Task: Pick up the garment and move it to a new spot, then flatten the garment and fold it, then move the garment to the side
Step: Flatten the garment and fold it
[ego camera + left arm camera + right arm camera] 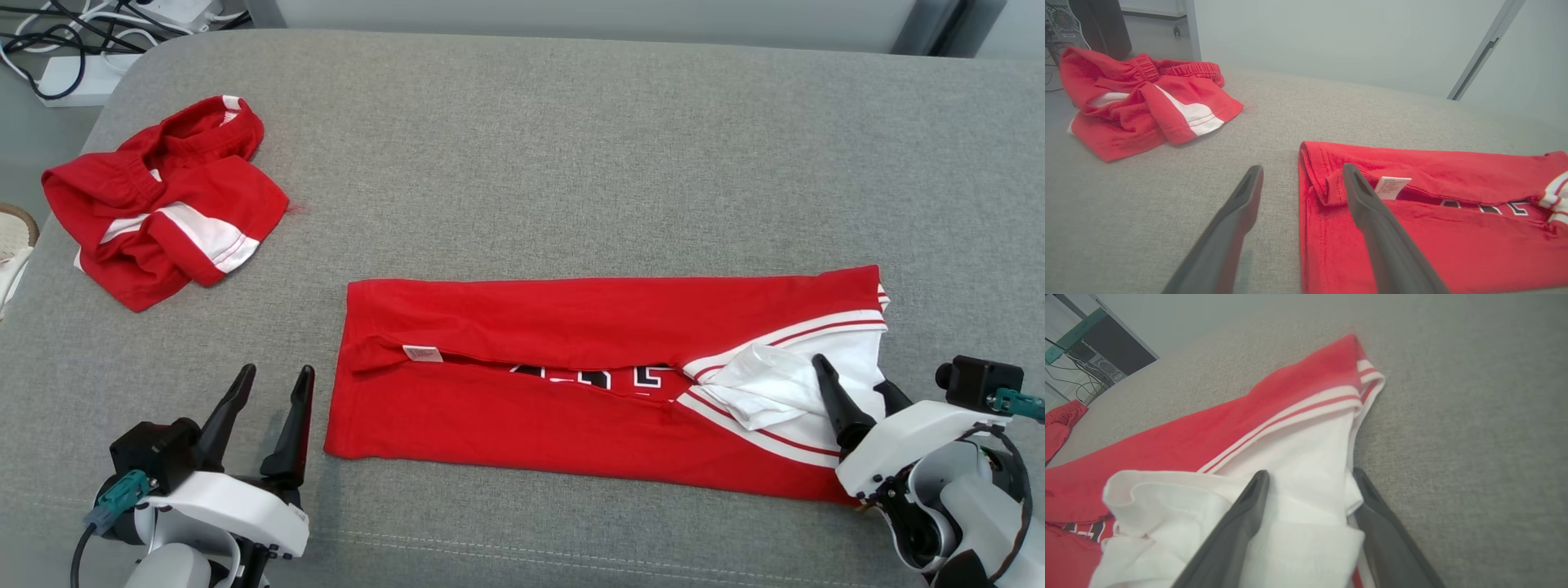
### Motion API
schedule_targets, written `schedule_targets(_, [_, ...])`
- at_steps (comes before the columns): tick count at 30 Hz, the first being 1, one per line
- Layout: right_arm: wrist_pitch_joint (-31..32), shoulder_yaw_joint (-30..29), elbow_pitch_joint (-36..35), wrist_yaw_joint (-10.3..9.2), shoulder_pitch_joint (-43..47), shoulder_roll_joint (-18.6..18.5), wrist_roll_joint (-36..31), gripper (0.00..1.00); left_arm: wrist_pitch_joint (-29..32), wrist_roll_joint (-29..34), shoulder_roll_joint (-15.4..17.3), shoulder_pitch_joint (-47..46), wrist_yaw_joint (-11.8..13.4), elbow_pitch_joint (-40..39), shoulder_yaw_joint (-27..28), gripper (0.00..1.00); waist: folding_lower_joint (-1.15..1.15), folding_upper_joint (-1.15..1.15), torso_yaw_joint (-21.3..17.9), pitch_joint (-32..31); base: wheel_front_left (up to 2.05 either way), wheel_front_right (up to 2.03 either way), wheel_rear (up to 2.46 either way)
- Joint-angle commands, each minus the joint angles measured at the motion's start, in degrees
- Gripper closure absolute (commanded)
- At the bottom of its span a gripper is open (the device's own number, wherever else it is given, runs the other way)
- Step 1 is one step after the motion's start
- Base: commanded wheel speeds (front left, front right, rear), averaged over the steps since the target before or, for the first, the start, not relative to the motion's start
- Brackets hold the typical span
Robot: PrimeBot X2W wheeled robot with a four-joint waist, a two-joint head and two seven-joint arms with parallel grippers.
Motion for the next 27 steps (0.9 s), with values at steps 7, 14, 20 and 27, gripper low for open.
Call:
schedule_targets(7, [2.3,3.9,-0.7,-0.15,0.4,-1.2,4.3,0.16,-0.6,1.1,0.6,-1.8,-1.0,-0.1,4.0,0.00,0.00,0.00,0.2,0.4,0.00,0.00,0.00])
schedule_targets(14, [2.9,6.5,-2.1,-0.15,-0.4,-2.2,7.6,1.00,-0.6,1.3,-0.2,-2.2,-1.4,0.3,4.4,0.00,0.00,0.00,-0.1,1.1,0.00,0.00,0.00])
schedule_targets(20, [-0.2,4.7,0.0,-0.15,-1.7,-5.3,8.9,1.00,-0.6,0.8,-0.4,-2.3,-1.4,0.3,4.5,0.00,0.00,0.00,-0.4,1.0,0.00,0.00,0.00])
schedule_targets(27, [-1.2,3.7,1.0,-0.15,-1.5,-8.7,10.2,1.00,-0.6,-0.2,-0.2,-1.8,-1.5,0.0,3.9,0.00,0.00,0.00,-1.4,0.5,0.00,0.00,0.00])
